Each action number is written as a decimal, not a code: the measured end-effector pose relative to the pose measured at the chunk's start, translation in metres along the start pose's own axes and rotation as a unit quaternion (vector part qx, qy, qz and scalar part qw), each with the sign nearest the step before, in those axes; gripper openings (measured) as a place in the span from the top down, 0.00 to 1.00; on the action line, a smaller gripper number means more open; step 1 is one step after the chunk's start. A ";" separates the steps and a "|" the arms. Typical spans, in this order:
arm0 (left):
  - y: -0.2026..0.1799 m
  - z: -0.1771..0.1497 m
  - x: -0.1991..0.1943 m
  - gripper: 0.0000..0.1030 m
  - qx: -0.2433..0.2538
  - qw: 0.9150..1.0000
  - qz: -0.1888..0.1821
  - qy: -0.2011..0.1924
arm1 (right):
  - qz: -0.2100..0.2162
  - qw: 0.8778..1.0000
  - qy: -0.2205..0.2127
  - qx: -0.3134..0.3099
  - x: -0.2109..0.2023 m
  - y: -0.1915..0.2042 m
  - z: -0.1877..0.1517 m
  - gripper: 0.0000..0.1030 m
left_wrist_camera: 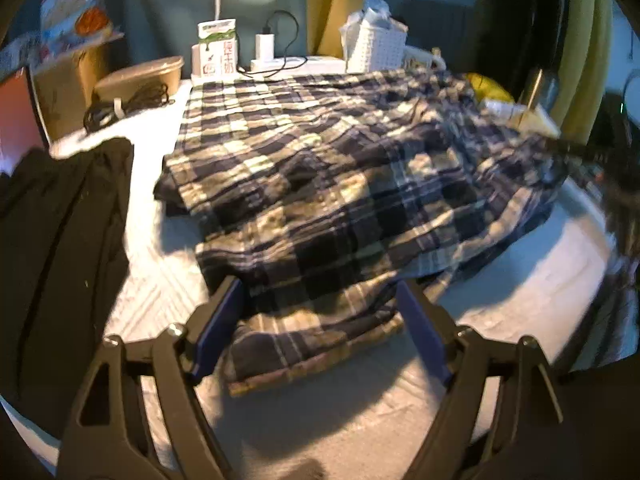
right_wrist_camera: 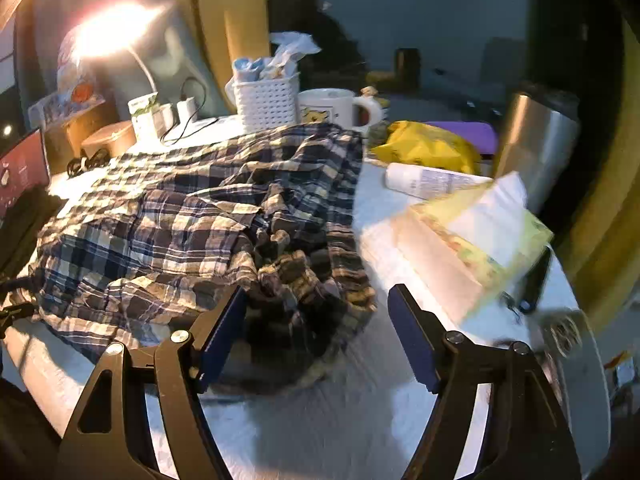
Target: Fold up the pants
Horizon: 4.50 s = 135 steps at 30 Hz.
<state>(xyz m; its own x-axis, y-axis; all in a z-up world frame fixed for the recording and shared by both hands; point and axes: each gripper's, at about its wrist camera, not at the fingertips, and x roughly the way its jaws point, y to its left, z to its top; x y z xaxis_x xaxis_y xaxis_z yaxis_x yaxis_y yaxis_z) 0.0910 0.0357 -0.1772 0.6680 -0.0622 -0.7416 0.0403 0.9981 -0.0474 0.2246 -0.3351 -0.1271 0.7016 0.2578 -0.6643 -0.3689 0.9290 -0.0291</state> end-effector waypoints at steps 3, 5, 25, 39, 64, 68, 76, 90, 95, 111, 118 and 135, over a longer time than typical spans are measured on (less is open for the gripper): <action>-0.003 0.000 0.005 0.23 0.011 1.000 0.011 -0.007 | 0.019 0.999 0.013 -0.029 0.008 0.010 0.002 0.29; 0.001 0.000 0.004 0.31 0.006 1.000 0.006 -0.015 | 0.010 0.998 0.031 -0.062 0.015 0.020 0.000 0.72; 0.015 -0.014 -0.071 0.96 -0.011 0.998 -0.060 0.023 | -0.039 0.999 -0.022 -0.013 -0.097 0.030 -0.027 1.00; 0.046 -0.006 -0.090 0.80 -0.098 0.993 -0.050 -0.035 | -0.029 0.999 -0.029 -0.018 -0.072 0.022 -0.028 0.26; 0.040 -0.034 -0.047 0.96 -0.070 0.995 -0.071 0.031 | 0.007 1.000 -0.023 -0.019 -0.099 0.033 -0.031 0.88; 0.055 -0.052 -0.058 0.97 -0.083 0.993 -0.062 0.056 | 0.006 1.000 0.002 -0.013 -0.092 0.030 -0.044 0.88; 0.068 -0.027 -0.056 0.89 -0.105 0.994 -0.034 0.014 | -0.015 0.998 0.053 0.019 -0.054 0.016 -0.078 0.79; 0.091 0.038 -0.013 0.62 -0.130 0.991 -0.019 -0.030 | -0.025 0.999 0.021 0.029 -0.064 0.010 -0.063 0.41; 0.094 0.046 -0.003 0.35 -0.133 0.990 -0.014 -0.037 | -0.016 0.999 0.025 0.028 -0.056 0.016 -0.060 0.39; 0.081 0.048 0.001 0.97 -0.072 0.996 -0.053 -0.023 | 0.006 0.999 0.029 0.022 -0.042 0.025 -0.050 0.39; 0.120 0.053 -0.024 0.96 -0.092 0.994 -0.006 -0.050 | 0.015 0.999 0.032 0.017 -0.035 0.031 -0.050 0.39; 0.091 -0.008 -0.078 0.57 -0.083 0.996 -0.034 -0.002 | -0.054 0.997 0.026 -0.051 -0.070 0.039 -0.063 0.29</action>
<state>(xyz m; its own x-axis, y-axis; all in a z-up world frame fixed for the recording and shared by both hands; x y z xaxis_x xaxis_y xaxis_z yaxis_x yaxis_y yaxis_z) 0.0364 0.1315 -0.1288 0.6705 -0.1302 -0.7304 -0.0365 0.9775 -0.2078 0.1232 -0.3338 -0.1285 0.7096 0.1411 -0.6903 -0.3546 0.9182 -0.1768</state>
